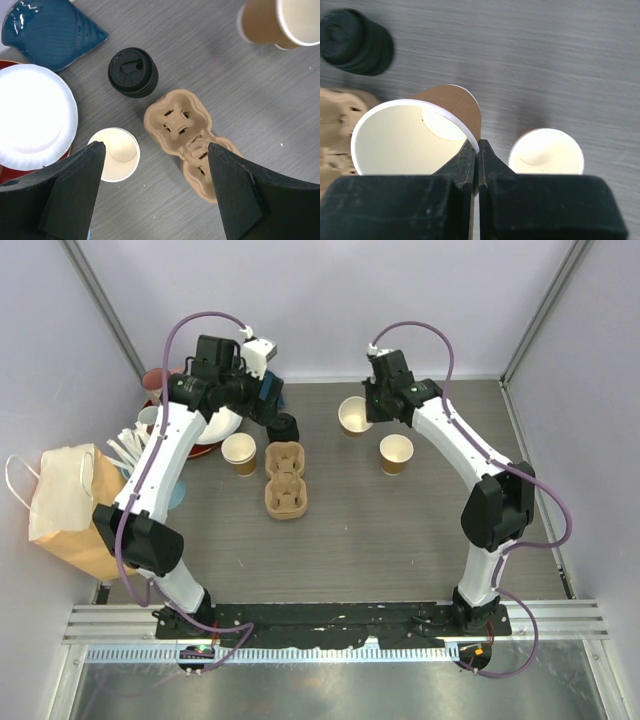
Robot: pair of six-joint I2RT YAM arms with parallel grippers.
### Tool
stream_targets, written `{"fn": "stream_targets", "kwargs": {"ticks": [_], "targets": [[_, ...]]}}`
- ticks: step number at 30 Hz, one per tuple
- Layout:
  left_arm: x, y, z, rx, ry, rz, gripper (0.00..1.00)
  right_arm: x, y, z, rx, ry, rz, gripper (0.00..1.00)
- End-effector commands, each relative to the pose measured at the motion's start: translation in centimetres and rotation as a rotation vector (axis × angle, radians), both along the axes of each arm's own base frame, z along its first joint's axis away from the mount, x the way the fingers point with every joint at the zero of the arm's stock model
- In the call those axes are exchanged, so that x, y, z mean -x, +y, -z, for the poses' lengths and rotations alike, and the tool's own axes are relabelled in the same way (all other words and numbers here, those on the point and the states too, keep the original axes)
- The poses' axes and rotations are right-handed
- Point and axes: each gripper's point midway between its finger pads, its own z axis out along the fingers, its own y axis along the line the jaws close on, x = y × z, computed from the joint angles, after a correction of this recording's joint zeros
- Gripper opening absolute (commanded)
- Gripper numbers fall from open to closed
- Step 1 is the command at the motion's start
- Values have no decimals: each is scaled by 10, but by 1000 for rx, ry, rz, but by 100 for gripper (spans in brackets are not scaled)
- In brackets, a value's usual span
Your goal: Pack the takeout coffee
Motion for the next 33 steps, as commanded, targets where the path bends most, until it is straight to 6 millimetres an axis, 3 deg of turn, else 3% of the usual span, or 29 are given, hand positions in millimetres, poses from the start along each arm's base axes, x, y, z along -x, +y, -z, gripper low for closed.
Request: {"fn": "stream_targets", "kwargs": {"ticks": [1,4,6,7,9,10,18,22,29,31,33], "targets": [[-27,2,3,24,-18,-60,87,4,-14,24,19,80,-40,1],[-32,2,10,18,-9,-67,87,-2,-16,51,61,141,-45,1],[-35,1,18,13,5,-67,87,-5,-13,57,63,159,-64,1],[-36,1,19,12,7,-67,87,-7,-10,72,70,192,-71,1],[-38,1,26,5,23,-65,86,-12,-6,73,68,202,-81,1],[-39,1,27,2,24,-62,86,-9,-1,84,58,241,-105,1],[-41,-2,49,-24,71,-22,84,-8,-3,109,92,297,-104,1],[-47,-8,58,-14,83,-4,81,-6,-3,111,97,310,-108,1],[-72,-17,76,-15,98,-1,73,-5,3,87,72,265,-126,43],[-81,-23,78,-10,86,10,70,-6,5,79,62,246,-133,50],[-89,-29,93,-20,105,20,64,-8,5,69,52,229,-136,53]]}}
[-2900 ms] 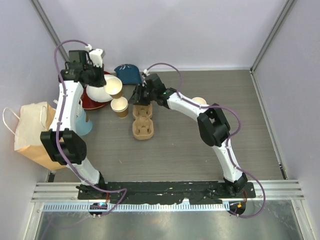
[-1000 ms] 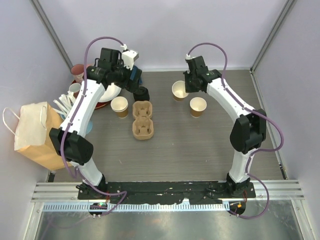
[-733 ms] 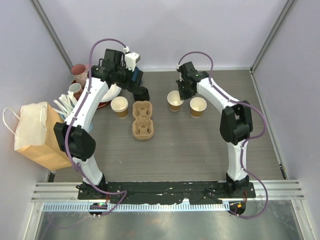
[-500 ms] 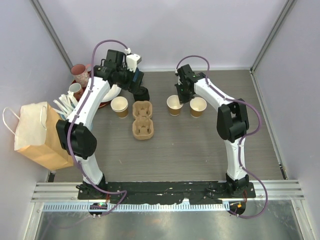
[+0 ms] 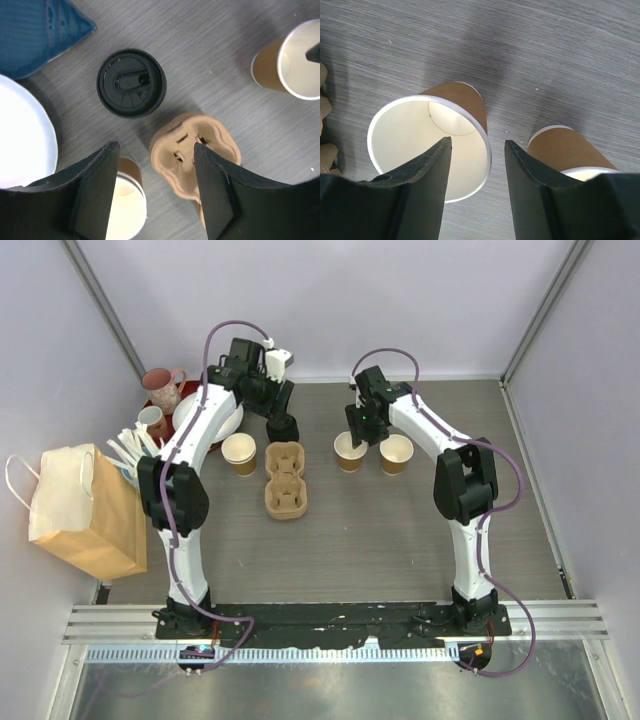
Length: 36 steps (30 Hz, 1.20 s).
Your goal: Pack the takeout coffee
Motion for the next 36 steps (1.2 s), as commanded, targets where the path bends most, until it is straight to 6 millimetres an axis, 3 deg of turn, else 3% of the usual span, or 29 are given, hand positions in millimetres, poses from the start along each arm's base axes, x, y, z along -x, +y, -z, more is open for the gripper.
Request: {"fn": "stream_targets", "kwargs": {"ticks": [1,2,3,5,9,19,32,36], "targets": [[-30,-18,-9,23,-79,39,63,-9,12,-65,-78,-132,-26,54],[-35,-21,6,11,-55,45,62,-8,13,-69,-85,-137,-31,55],[-41,-23,1,10,-71,45,62,-9,13,-74,-90,-149,-32,55],[-48,-29,18,-8,-48,50,61,-7,12,-86,-98,-169,-34,56],[-63,-37,29,-21,-40,47,59,-3,5,-97,-92,-195,-18,56],[-67,-33,74,-67,40,30,49,3,-6,-91,-69,-192,-1,56],[-72,-31,86,-86,41,21,38,6,-14,-84,-33,-186,9,56],[-74,-31,88,-84,39,18,31,7,-15,-82,-26,-184,5,56]]}}
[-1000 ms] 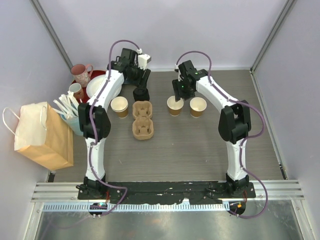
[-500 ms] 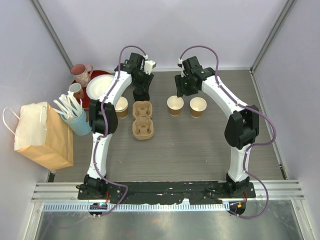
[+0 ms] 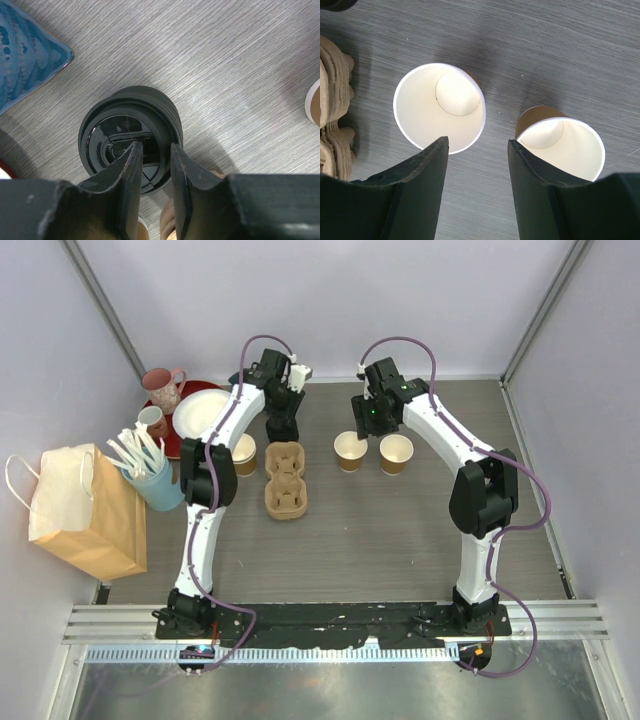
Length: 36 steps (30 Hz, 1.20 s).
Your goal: Pack the takeout coffee
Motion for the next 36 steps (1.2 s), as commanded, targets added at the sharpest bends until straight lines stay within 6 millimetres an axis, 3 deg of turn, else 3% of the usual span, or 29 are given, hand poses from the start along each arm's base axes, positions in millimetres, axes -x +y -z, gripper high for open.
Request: {"fn": "stream_targets", "kwargs": {"ticks": [1,9,19,27,32,36], "targets": [[-13,-2,-18,14,-65,0,29,-4,-5,-24,0,-74,1,56],[-6,-4,-22,21,-54,29,0,-5,-3,-19,-1,-65,-2,56],[0,-7,-75,72,-145,49,0,-4,-2,-24,-12,-71,-2,56],[6,-10,-99,107,-173,64,0,-4,-3,-28,-14,-80,3,56],[35,-37,-122,255,-116,136,0,-5,-16,-42,-37,-102,62,56],[66,-66,-138,270,-125,229,0,-9,-39,-60,-124,-139,131,56]]}}
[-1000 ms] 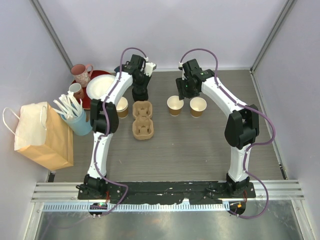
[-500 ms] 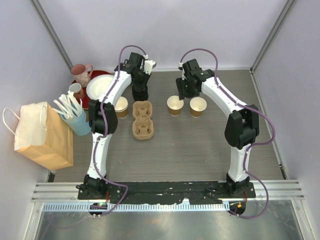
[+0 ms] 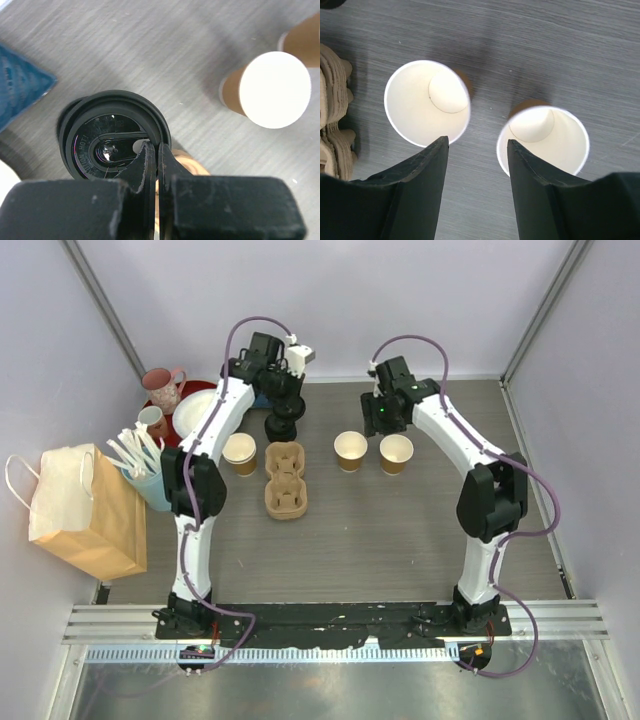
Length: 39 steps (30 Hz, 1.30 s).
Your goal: Pack the takeout coffee
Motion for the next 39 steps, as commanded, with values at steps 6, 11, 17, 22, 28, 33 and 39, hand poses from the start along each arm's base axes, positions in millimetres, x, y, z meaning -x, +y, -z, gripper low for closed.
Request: {"fn": "stream_targets", "kwargs": {"ticks": [6,11,17,22,28,33,39], "targets": [[88,-97,-48,76,-39,294,0,-2,-44,-76,-172,-182,122,56],[105,-126,-25,18,-28,360,0,4,-65,-69,-174,-168,156,56],[105,-147,-1,-60,-48,395,0,10,-79,-68,-169,-172,171,56],[97,-151,17,-85,-28,387,0,15,-90,-67,-160,-174,184,56],[89,-154,25,-97,-24,371,0,19,-96,-67,-165,-173,185,56],[89,-155,23,-90,-26,372,0,20,-99,-67,-162,-175,187,56],[94,-158,24,-70,-7,382,0,20,-98,-64,-169,-166,186,56]]}}
